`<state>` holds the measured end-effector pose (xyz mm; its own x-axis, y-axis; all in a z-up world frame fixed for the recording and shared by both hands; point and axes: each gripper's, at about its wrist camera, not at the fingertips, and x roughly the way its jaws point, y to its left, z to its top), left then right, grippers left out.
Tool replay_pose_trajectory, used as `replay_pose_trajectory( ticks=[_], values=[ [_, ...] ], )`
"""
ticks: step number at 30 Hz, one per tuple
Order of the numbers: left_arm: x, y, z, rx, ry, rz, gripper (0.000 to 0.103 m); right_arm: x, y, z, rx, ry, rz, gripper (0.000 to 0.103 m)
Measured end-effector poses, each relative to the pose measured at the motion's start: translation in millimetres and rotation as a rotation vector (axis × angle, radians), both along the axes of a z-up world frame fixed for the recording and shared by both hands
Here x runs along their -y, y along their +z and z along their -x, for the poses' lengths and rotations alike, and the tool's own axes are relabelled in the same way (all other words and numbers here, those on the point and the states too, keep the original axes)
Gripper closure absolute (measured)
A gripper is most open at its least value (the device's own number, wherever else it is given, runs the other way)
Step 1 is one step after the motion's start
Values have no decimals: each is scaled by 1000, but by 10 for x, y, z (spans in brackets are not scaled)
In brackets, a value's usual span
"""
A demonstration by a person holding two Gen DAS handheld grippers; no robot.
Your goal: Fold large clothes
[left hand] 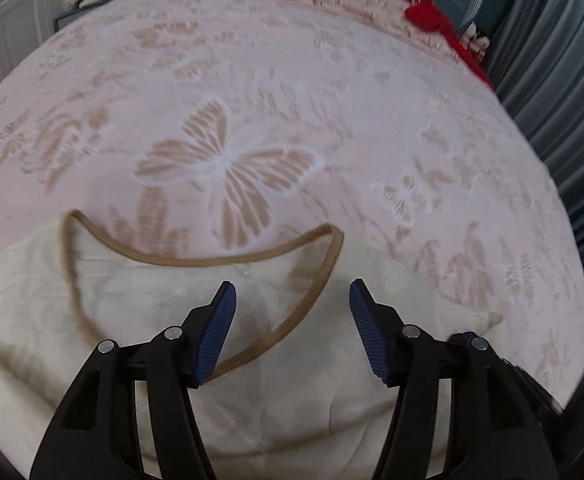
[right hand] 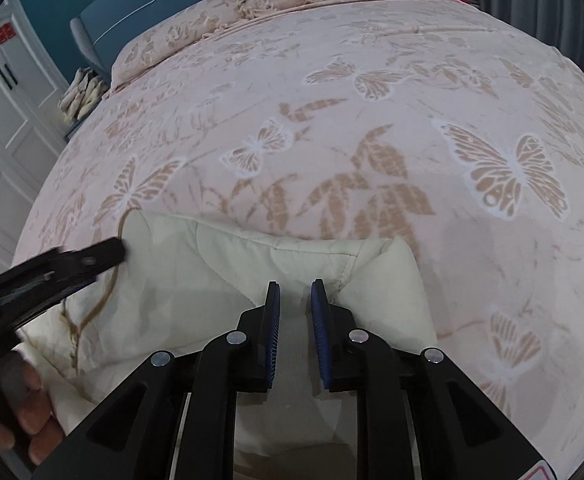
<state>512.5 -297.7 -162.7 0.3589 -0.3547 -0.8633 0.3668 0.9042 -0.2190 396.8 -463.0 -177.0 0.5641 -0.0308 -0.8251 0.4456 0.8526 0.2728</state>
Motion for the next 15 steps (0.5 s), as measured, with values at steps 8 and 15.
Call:
replay_pose_trajectory(
  ticks=[8,15],
  values=[
    [122,37,58,124,-15,-91,103,-1,1,27,14,-12,47,96],
    [58,-264,14,97,-8,-92,103,7,-191,-7,20,-17,57,101]
  ],
)
